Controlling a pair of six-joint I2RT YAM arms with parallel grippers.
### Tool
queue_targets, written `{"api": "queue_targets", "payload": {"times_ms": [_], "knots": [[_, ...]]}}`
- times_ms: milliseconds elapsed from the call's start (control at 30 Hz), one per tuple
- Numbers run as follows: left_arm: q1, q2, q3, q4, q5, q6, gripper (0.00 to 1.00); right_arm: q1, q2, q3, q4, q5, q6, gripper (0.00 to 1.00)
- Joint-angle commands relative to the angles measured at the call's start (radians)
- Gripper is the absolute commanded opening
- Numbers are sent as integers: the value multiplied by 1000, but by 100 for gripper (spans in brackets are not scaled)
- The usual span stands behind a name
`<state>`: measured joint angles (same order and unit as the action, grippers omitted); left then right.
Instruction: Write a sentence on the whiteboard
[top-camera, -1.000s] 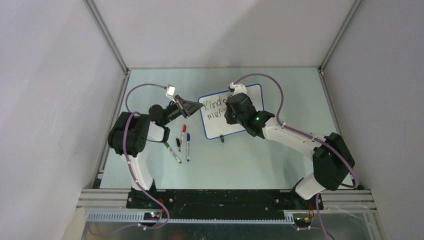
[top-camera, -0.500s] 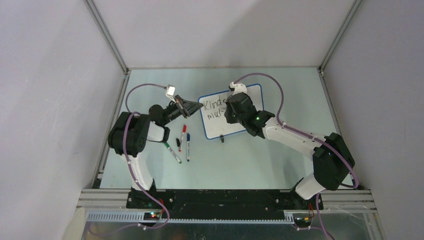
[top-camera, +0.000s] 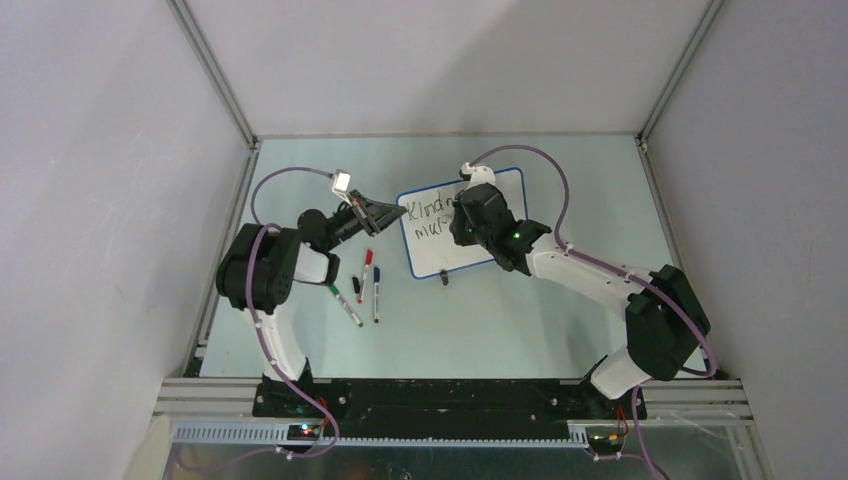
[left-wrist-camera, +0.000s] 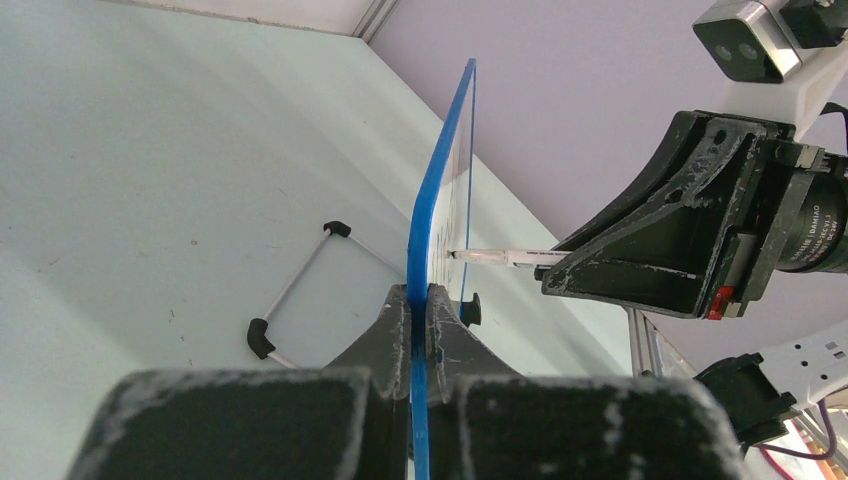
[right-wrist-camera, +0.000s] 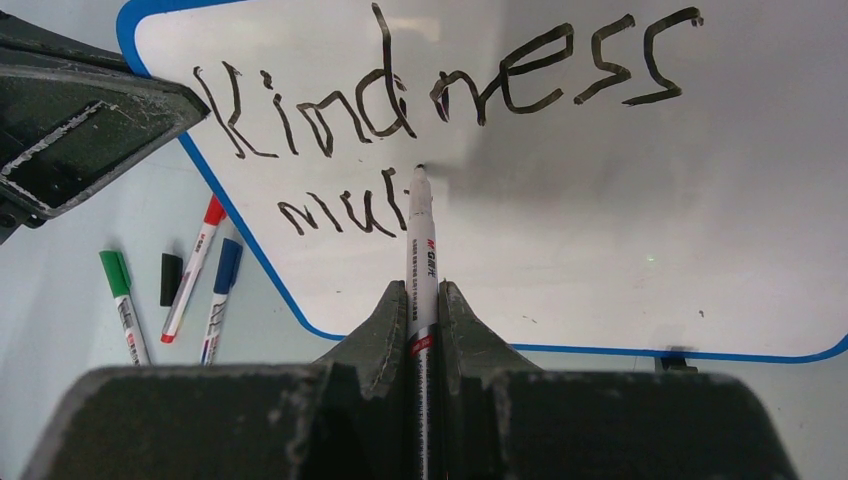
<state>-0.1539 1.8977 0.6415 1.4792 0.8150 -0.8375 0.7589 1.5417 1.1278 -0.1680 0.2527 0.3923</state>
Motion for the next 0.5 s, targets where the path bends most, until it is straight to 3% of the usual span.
{"api": "queue_targets", "payload": {"times_ms": [0, 467], "knots": [[8, -52, -6, 53, -1, 38, 0, -3, 0, 31, -7, -5, 9, 0], [8, -53, -8, 53, -2, 40, 0, -4, 6, 30, -51, -21, 22, 0]]}}
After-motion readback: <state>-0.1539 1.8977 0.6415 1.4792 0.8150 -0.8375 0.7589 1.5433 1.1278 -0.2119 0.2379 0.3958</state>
